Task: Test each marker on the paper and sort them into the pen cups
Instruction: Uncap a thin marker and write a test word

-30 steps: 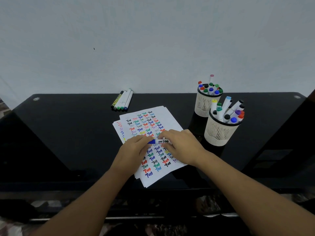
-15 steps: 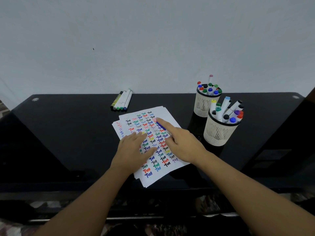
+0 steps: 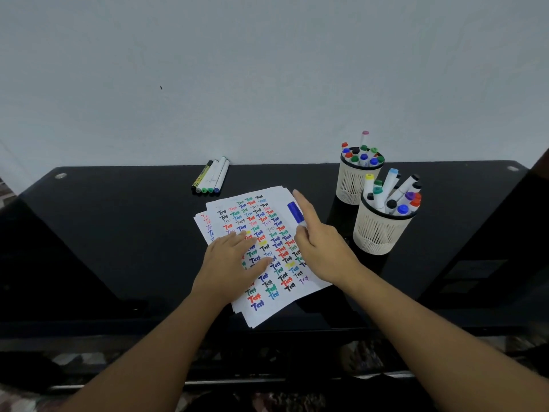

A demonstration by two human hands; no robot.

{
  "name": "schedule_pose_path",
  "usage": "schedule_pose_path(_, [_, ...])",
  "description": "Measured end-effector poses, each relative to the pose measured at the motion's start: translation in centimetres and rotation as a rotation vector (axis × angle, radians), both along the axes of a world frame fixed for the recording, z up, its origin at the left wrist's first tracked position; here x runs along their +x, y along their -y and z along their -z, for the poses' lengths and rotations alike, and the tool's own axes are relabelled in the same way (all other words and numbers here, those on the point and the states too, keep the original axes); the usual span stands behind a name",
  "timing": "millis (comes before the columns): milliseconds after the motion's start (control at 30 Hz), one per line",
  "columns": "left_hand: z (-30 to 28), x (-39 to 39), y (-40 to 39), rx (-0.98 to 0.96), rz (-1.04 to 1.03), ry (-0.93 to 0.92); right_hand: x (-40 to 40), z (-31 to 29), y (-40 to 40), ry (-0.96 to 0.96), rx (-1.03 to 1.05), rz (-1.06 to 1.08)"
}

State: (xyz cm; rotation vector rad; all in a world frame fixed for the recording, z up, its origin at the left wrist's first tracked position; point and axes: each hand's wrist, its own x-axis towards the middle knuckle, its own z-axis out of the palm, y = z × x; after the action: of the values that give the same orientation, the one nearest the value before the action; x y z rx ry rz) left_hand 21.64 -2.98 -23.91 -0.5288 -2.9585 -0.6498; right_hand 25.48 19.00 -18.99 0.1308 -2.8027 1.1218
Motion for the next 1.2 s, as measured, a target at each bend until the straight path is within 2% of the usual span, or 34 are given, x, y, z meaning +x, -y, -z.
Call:
schedule_pose_path(133, [0.1,0.0,0.1,0.002,-0.003,-0.002,-0.2,-0.1,0.0,0.019,-0.083,0.002])
schedule_pose_path(400, [0.0,0.0,0.0,-0.012,-0.003,-0.009,0.9,-0.3,0.4,0.037,-0.052,-0.035])
schedule_pose_path(633, [0.2,-0.2,0.0,-0.006,0.006,-0.021,1.2,-1.2,-0.2,0.104,-0.273,-0.087])
schedule_pose_path(767, [0.2,-0.3,0.1,0.004,0.007,-0.028,1.0,-3.3,-0.5,-0.026,-0.185,-0.056])
schedule_pose_path(933, [0.3,-0.1,0.2,0.006,0.005,-0.029,0.9,-6.2,-1.4,-0.044,-0.285,-0.042])
schedule_pose_path(1200, [0.3,-0.3,0.1,0.000,0.002,-0.022,2.5,-11.1,-4.7,-0.273,-0.125,0.122])
